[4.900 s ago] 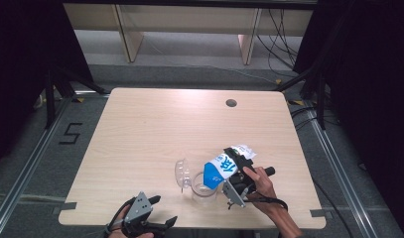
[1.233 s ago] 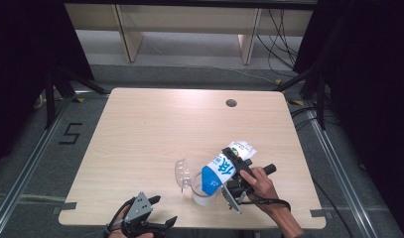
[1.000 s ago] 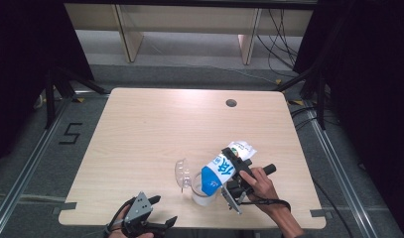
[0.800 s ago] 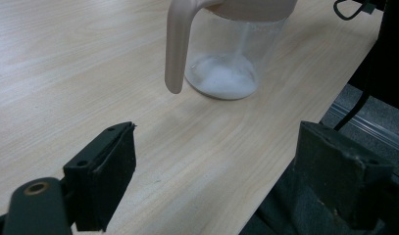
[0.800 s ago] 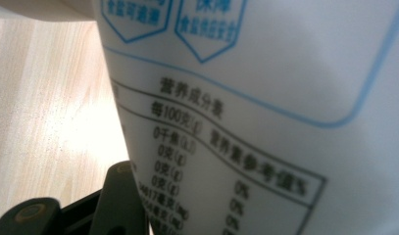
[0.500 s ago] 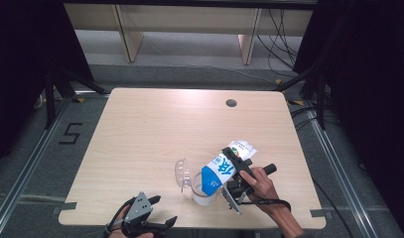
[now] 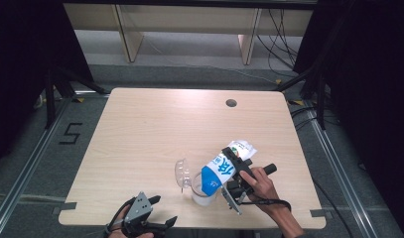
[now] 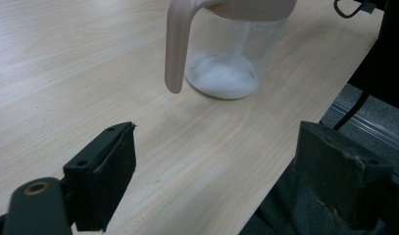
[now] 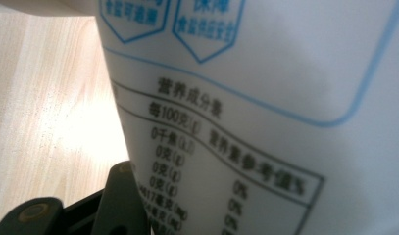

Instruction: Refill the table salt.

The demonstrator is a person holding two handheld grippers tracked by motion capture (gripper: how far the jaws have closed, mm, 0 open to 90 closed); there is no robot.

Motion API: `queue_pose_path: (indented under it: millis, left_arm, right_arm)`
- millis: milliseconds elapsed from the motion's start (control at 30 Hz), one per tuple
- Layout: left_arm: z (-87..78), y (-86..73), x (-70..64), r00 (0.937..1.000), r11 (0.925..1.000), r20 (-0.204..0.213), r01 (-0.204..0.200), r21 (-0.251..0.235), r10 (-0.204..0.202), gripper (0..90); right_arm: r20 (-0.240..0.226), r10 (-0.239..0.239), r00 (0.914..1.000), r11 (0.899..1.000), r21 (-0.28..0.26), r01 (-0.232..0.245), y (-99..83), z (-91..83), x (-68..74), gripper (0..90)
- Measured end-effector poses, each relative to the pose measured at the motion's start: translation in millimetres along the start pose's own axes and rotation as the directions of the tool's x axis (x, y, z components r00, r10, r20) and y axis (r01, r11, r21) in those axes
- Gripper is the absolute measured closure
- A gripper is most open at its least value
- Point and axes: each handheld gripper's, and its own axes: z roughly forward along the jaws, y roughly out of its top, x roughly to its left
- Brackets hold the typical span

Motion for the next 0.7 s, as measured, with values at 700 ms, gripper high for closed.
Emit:
queue_pose_path:
  millis: [700]
  left_arm:
    - [-0.4, 0.1, 0.6, 1.0, 1.0, -0.002, -0.007, 0.005, 0.007, 15.4]
  right_arm:
    - [0.006, -0.004, 1.0, 1.0, 0.008, 0.004, -0.5, -0.9, -0.8, 53.6]
